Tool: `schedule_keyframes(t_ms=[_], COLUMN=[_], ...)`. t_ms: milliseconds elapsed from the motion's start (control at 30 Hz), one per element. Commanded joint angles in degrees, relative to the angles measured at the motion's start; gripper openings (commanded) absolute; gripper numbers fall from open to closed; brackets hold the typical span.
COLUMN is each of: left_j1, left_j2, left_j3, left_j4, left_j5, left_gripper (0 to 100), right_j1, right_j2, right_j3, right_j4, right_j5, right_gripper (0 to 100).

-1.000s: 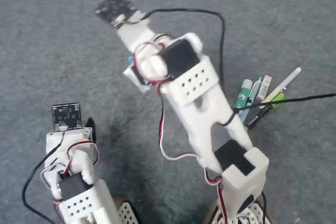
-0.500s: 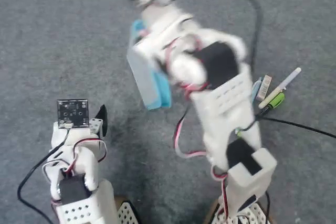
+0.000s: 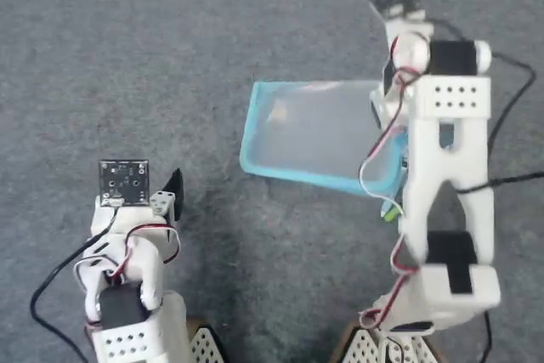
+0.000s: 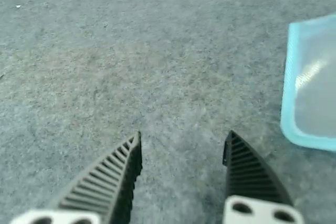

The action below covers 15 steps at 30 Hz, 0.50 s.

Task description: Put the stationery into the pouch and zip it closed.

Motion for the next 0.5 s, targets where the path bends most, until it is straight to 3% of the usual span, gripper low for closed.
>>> schedule_keyframes(t_ms=[0,333,467], left_j1=[0.5,0.6,0.7], left_j2=[1.2,0.9,1.1], left_j3=[-0.8,1.1,-0.6], left_j4=[-1.2,-1.3,-1.3], left_j5=[0.5,0.4,0.5], left_gripper=[24,24,24], right_j1=[-1.1,-14.8,-15.9], right_j2=[-13.7,-30.2,-34.9], right_j3=[14.3,33.4,34.5], right_j4=[-6.0,-7.8,-12.4], right_j5=[2.8,3.3,2.7], right_gripper=[0.6,0.6,0.6])
